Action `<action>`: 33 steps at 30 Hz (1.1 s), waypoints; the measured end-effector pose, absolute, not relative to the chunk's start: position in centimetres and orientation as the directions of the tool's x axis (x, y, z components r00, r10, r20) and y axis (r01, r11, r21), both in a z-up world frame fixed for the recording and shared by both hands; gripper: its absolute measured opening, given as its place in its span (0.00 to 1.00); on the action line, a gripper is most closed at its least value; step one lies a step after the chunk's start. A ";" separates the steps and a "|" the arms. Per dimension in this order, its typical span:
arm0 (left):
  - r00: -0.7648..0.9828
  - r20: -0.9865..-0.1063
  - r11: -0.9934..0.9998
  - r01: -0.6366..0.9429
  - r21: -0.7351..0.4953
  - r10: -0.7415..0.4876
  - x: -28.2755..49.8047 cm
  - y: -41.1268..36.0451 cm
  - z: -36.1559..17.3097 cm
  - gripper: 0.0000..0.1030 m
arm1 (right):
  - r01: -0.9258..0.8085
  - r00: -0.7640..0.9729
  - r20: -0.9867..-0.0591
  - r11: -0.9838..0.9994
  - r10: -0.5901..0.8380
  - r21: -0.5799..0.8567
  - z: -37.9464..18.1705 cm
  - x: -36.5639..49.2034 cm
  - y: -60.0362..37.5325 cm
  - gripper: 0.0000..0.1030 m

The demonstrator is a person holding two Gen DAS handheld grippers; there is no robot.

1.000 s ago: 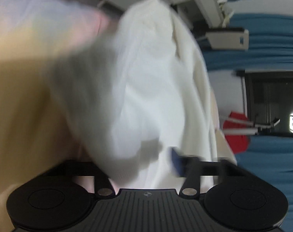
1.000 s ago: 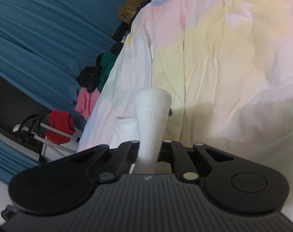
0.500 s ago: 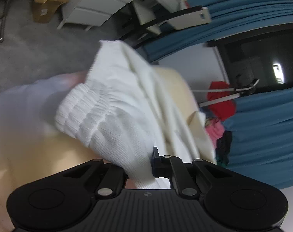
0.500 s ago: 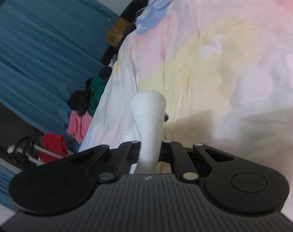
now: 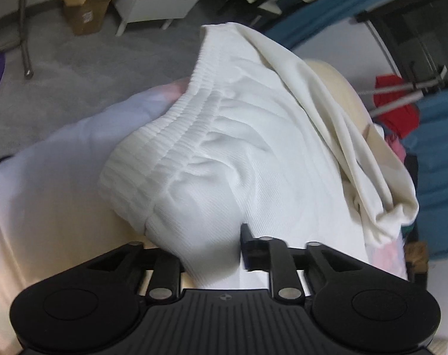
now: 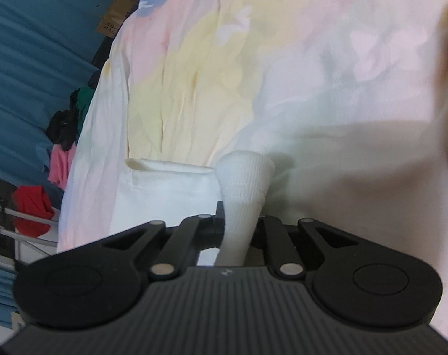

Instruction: Fold clothes

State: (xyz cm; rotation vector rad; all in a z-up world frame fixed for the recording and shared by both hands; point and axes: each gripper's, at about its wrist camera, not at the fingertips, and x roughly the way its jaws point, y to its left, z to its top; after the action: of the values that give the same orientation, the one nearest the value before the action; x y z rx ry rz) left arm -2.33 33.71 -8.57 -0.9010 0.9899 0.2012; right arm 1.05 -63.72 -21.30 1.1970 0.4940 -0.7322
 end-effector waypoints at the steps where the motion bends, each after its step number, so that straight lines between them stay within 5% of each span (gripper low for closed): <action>1: 0.566 -0.787 0.645 -0.510 -0.569 -0.247 -2.9 33.4 -7.9 0.37 | 0.728 0.684 -0.685 0.192 -0.250 0.658 -20.8 1.0 -63.7 0.10; 3: 0.580 -0.782 0.685 -0.474 -0.553 -0.230 -3.9 32.8 -6.3 0.60 | 0.718 0.696 -0.663 0.238 -0.277 0.654 -19.5 1.0 -63.5 0.17; 7: 0.612 -0.779 0.769 -0.430 -0.473 -0.137 -5.8 31.3 -2.9 0.74 | 0.702 0.712 -0.598 0.408 -0.369 0.584 -16.1 1.1 -62.3 0.71; 15: 0.745 -0.667 0.929 -0.252 -0.271 0.007 -6.4 23.1 3.3 0.94 | 0.460 0.859 -0.447 0.762 -0.251 0.456 -10.1 2.7 -54.1 0.73; 33: 0.882 -0.411 0.969 0.248 -0.009 -0.230 -3.8 -2.0 2.1 0.97 | -0.034 0.966 -0.236 0.961 0.102 0.273 -6.7 0.6 -39.6 0.71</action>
State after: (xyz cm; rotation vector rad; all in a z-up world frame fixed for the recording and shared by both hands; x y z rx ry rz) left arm -3.82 -1.99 2.05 0.0446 0.4220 -0.2491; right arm 0.63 -39.62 -6.74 0.2712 0.2515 0.0695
